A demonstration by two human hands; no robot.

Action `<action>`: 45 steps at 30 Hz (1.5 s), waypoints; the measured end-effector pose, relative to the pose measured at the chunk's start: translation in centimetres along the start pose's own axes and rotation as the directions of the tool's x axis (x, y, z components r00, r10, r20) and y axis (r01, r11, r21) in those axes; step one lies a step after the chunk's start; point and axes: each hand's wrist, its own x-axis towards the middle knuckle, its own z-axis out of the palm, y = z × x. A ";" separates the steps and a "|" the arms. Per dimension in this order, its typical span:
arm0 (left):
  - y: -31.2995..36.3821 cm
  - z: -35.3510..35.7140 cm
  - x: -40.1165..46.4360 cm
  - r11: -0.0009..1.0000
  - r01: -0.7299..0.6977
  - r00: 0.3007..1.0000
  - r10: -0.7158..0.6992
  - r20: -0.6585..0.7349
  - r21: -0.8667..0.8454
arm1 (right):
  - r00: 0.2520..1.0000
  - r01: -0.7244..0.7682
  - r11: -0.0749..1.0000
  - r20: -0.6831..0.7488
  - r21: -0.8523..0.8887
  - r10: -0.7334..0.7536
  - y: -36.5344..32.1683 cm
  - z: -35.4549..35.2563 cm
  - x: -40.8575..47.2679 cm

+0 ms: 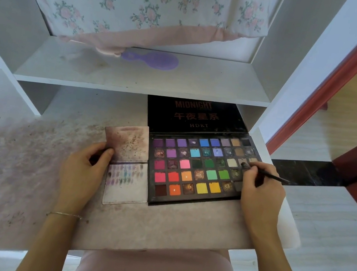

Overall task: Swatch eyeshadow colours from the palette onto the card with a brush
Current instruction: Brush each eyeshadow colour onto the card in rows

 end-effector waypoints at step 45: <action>0.3 0.0 -0.1 0.998 0.030 1.000 -0.030 0.005 -0.050 | 0.763 0.237 0.961 0.585 0.144 -0.276 -7.1 7.4 -6.5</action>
